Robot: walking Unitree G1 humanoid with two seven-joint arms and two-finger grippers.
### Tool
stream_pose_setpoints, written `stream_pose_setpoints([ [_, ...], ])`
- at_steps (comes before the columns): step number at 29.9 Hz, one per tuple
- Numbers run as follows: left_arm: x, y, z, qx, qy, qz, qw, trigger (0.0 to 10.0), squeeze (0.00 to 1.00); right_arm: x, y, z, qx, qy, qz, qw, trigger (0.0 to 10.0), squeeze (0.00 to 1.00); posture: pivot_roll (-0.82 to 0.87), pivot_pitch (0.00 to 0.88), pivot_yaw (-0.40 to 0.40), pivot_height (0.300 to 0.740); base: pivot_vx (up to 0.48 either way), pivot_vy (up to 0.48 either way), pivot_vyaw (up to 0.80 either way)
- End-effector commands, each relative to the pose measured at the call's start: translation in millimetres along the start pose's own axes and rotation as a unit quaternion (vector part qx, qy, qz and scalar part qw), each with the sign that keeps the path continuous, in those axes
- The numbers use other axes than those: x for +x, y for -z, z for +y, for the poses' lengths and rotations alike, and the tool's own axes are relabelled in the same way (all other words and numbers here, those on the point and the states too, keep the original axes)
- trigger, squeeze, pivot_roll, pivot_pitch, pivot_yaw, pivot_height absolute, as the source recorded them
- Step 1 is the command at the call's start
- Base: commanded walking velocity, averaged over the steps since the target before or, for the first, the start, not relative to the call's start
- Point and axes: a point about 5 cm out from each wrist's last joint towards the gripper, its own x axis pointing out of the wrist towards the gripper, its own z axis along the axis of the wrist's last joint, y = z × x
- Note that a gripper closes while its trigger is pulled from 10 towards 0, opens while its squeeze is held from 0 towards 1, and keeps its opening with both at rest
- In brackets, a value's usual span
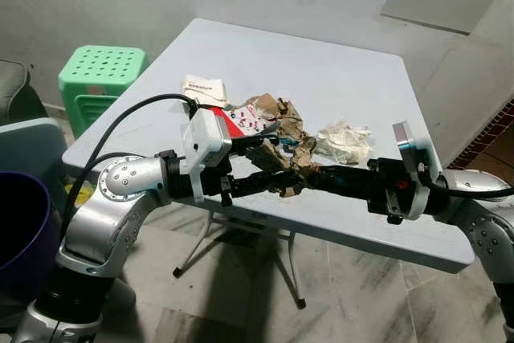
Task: Picking trash to rubbish bin
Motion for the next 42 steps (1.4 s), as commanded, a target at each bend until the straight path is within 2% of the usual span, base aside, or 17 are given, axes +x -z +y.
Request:
stream_pose_setpoints([
  [1, 1.0, -3.6, -1.3, 0.005, 0.005, -0.001, 1.000, 0.0, 0.00, -2.4, -12.4, 1.9, -0.022, -0.001, -0.008, 1.000, 10.0, 0.00, 0.05, 0.097, -0.091, 0.740, 0.000, 0.000, 0.00],
  [36, 0.4, -7.3, -0.4, -0.001, 0.014, -0.009, 1.000, 0.0, 0.00, -0.8, -18.2, -2.8, -0.001, 0.012, -0.035, 0.999, 10.0, 0.01, 0.06, 0.058, -0.094, 0.740, 0.000, 0.000, 0.00],
  [37, 0.5, -7.6, -0.4, -0.001, 0.014, -0.009, 1.000, 0.0, 0.00, -0.7, -18.1, -3.3, 0.000, 0.015, -0.035, 0.999, 10.0, 1.00, 0.06, 0.058, -0.094, 0.740, 0.000, 0.000, 0.00],
  [42, 0.4, -7.9, 0.1, -0.001, 0.014, -0.009, 1.000, 0.0, 0.00, -0.8, -18.7, -3.1, 0.005, 0.016, -0.039, 0.999, 10.0, 1.00, 0.06, 0.057, -0.094, 0.740, 0.000, 0.000, 0.00],
])
